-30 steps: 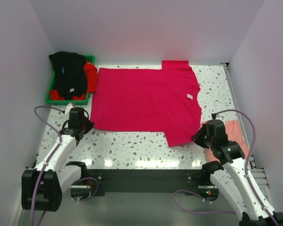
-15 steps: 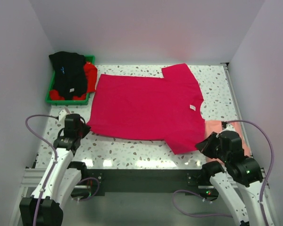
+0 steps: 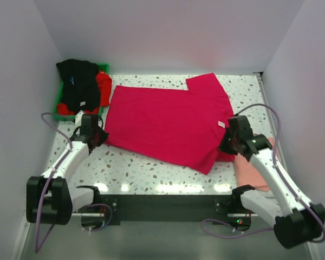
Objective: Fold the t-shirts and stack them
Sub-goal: Fold the tshirt
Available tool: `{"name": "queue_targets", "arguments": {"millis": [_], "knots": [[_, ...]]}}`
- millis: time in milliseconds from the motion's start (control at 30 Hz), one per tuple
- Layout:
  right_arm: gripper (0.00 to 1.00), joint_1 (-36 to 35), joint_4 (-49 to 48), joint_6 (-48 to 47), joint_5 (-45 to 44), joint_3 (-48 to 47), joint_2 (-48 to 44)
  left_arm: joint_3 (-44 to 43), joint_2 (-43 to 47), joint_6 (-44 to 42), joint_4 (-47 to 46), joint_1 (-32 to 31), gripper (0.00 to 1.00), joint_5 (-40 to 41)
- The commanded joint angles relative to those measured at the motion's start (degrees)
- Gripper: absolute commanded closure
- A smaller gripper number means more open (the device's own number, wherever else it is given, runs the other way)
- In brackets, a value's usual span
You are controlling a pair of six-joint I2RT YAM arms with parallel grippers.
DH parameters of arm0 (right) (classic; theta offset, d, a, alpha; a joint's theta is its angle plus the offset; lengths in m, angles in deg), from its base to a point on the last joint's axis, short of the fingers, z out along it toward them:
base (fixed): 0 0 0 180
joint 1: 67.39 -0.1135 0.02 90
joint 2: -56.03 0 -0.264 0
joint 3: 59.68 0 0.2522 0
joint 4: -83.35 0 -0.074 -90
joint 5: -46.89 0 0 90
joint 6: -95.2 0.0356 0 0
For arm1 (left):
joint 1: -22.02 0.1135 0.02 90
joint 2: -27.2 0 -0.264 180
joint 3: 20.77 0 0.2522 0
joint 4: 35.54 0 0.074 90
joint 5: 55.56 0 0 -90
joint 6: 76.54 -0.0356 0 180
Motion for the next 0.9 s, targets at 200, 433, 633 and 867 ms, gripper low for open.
{"name": "queue_targets", "arguments": {"millis": [200,433,633,867], "knots": [[1.0,0.51,-15.85,-6.11,-4.41,-13.08,22.64,-14.47,-16.41,-1.87,-5.86,0.52,1.0,0.15],[1.0,4.46,-16.82,-7.26,-1.61,-19.5,28.19,-20.19,-22.91,-0.99,-4.98,0.61,1.0,0.77],[1.0,8.85,-17.61,-7.87,2.09,-22.41,31.62,-24.41,-25.73,-0.64,-3.58,0.87,1.0,1.38],[1.0,10.45,-19.02,-8.05,3.59,-23.2,32.85,-26.17,-27.49,-1.34,-3.23,1.66,1.0,1.73]]}}
